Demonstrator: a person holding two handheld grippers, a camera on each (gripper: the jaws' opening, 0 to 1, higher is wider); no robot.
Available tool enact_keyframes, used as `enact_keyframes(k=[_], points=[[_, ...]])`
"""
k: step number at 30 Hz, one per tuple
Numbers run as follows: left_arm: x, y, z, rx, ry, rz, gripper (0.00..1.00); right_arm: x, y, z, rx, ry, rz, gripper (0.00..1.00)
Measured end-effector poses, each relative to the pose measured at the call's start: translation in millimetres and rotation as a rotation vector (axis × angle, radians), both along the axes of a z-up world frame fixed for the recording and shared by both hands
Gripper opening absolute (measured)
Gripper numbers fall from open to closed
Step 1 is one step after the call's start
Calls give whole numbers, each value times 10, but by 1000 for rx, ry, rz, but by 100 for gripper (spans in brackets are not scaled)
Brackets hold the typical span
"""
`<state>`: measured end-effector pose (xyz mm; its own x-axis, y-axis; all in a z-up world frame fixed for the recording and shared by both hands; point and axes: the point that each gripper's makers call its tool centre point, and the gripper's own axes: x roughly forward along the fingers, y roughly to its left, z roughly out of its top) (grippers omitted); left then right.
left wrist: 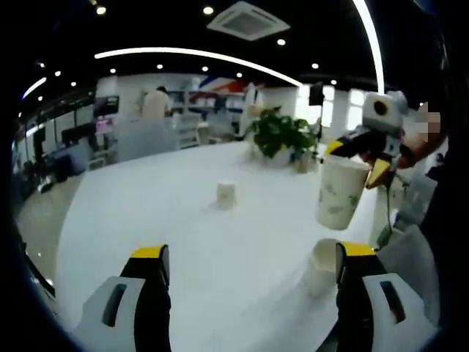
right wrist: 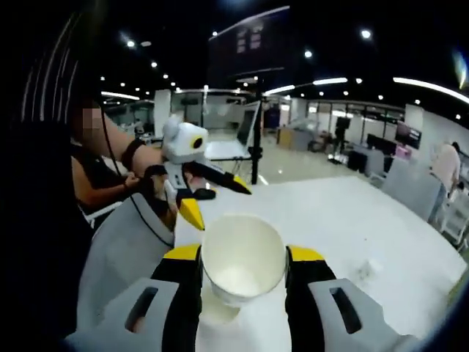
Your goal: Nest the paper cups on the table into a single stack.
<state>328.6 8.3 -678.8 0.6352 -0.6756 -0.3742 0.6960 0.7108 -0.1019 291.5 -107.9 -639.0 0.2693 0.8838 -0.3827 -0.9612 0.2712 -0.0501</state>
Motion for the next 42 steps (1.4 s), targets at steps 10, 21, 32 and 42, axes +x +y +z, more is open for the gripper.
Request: enact_keyframes(k=[10,21,32,42], points=[[-24,-5,-16,0,5,1,94,-131,33,-147,-29,1,32,42],[-24,-11,-15,-4,6,3,94,-230,64,-347,-33,33,33,42],[-34,-30,-35,1,13,-7,94,-249,120,-555,-45,66,9,42],[-3,-14,-26,-6,20,-2,94,-264,128,-712,-61,80,-7,42]])
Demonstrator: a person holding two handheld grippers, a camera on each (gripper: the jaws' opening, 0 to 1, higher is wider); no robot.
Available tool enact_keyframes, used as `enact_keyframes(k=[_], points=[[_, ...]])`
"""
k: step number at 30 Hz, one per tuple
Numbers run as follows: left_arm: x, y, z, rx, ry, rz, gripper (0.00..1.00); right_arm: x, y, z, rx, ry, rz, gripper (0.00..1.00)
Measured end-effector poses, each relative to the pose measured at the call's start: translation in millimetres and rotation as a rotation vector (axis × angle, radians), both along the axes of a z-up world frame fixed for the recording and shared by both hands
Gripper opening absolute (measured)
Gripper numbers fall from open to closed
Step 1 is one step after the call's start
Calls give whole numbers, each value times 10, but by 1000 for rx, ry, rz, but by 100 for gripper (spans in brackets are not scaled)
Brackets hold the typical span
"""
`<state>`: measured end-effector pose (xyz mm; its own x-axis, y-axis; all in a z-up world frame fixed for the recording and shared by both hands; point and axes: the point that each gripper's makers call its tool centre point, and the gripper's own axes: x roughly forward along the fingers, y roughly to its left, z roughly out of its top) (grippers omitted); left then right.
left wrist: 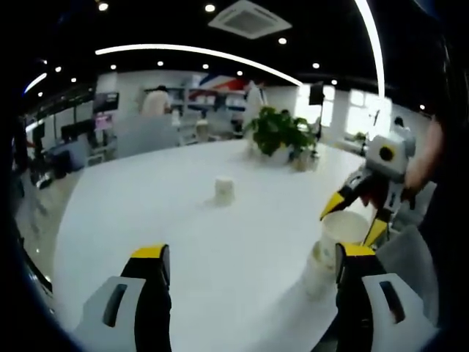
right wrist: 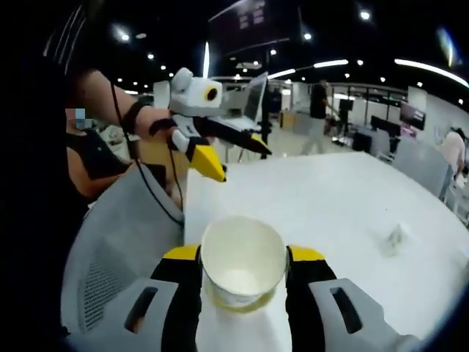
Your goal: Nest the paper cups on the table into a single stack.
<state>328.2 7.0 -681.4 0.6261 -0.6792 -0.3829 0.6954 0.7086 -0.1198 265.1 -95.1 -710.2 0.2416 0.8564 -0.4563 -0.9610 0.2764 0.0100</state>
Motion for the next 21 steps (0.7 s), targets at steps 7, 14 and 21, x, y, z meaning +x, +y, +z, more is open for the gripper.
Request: enact_keyframes(k=[7,14,21], points=[[23,-16,-8,2,0,-4,94,-16,-4,-109,-16,11,0,42],[16,6,-23,2,3,2,94,-40,-3,-172,-26,19,-3,43],[-2,14,-34,1,7,5,94,-40,-19,-231,-37,27,-6,44]])
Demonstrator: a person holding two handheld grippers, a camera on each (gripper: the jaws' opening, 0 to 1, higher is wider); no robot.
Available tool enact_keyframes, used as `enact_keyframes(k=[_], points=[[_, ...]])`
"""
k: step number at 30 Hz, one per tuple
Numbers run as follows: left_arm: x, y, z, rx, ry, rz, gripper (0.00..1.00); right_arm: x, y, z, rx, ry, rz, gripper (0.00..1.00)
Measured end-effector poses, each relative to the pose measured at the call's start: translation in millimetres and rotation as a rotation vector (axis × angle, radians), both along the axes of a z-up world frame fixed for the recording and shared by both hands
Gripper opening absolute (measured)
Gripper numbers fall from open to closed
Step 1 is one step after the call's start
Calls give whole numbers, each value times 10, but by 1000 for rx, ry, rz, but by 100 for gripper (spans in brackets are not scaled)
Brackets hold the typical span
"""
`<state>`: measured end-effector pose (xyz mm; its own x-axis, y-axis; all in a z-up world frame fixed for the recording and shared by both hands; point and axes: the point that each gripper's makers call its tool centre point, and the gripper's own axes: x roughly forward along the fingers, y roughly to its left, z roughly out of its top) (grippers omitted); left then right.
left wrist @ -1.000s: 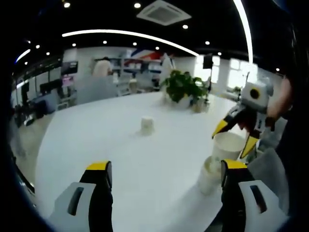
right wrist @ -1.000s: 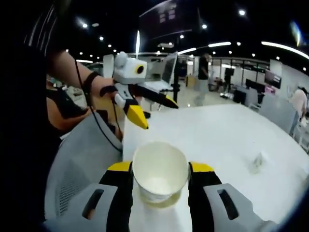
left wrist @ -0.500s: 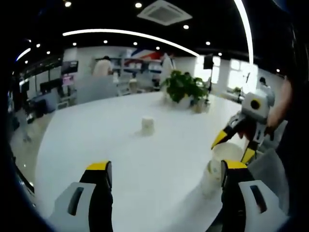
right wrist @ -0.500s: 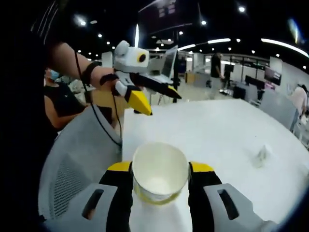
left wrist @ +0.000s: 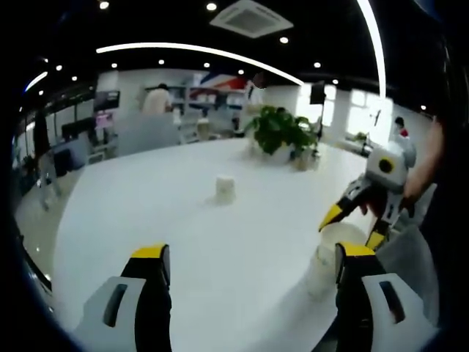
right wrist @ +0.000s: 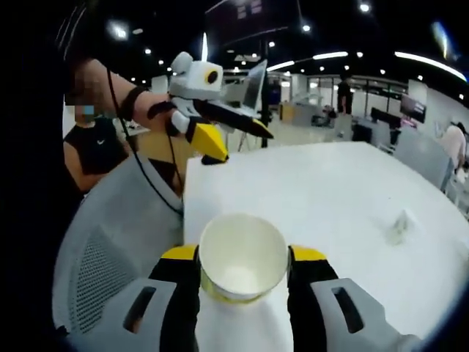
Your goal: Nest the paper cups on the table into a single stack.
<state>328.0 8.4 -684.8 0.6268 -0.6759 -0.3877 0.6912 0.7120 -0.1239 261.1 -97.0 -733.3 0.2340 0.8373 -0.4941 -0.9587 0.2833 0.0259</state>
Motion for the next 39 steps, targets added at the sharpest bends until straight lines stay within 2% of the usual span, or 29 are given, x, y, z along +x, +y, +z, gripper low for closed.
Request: enact_keyframes(k=[21,39], points=[[-2,33,-34,-3,7,5,94,-84,-34,-114,-23,28,15,51],[-27,55,-43,-2,5,8,94,-80,-13,-154,-24,29,4,50]])
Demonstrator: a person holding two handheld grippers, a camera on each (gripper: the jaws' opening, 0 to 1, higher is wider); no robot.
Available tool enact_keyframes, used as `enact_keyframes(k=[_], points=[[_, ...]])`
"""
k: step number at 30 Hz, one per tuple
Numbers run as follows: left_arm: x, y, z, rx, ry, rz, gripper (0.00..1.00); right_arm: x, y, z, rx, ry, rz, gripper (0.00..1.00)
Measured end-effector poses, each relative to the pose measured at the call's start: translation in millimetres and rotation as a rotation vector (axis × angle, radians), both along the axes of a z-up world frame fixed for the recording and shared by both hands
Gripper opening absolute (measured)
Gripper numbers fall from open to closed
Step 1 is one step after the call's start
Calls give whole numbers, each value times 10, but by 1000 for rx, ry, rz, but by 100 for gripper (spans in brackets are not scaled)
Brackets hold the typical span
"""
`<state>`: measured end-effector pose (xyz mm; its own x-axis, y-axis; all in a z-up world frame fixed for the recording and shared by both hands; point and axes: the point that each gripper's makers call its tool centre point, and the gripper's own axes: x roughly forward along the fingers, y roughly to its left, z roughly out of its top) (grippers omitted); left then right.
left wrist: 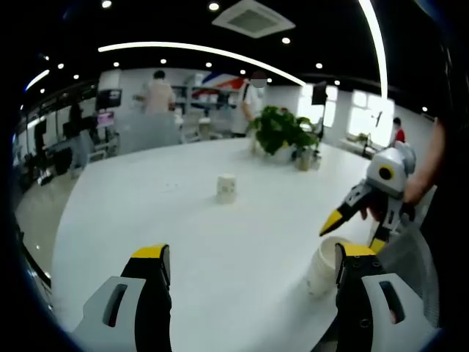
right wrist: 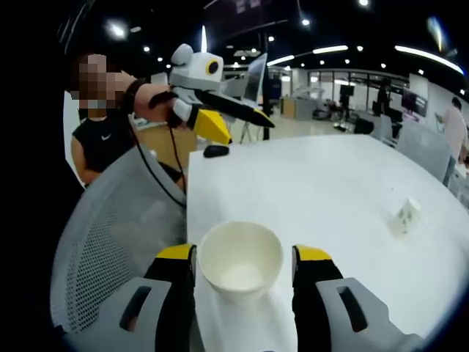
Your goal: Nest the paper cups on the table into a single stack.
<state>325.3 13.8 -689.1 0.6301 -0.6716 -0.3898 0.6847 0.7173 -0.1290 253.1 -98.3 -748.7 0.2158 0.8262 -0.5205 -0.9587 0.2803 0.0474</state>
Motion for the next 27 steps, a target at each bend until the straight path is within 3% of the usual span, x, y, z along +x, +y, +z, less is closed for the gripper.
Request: enact_keyframes(k=[6,11,19,27], points=[[3,-1,8,1,-2,-1,93,25,-21,107,21,-11,-13,50],[22,9,26,-2,-3,2,94,155,-109,385,85,-31,-81,49],[40,2,75,-4,-13,-4,93,435,-435,753,122,-101,-184,48],[66,10,110,-8,-20,-3,93,715,-799,840,90,-143,-276,48]])
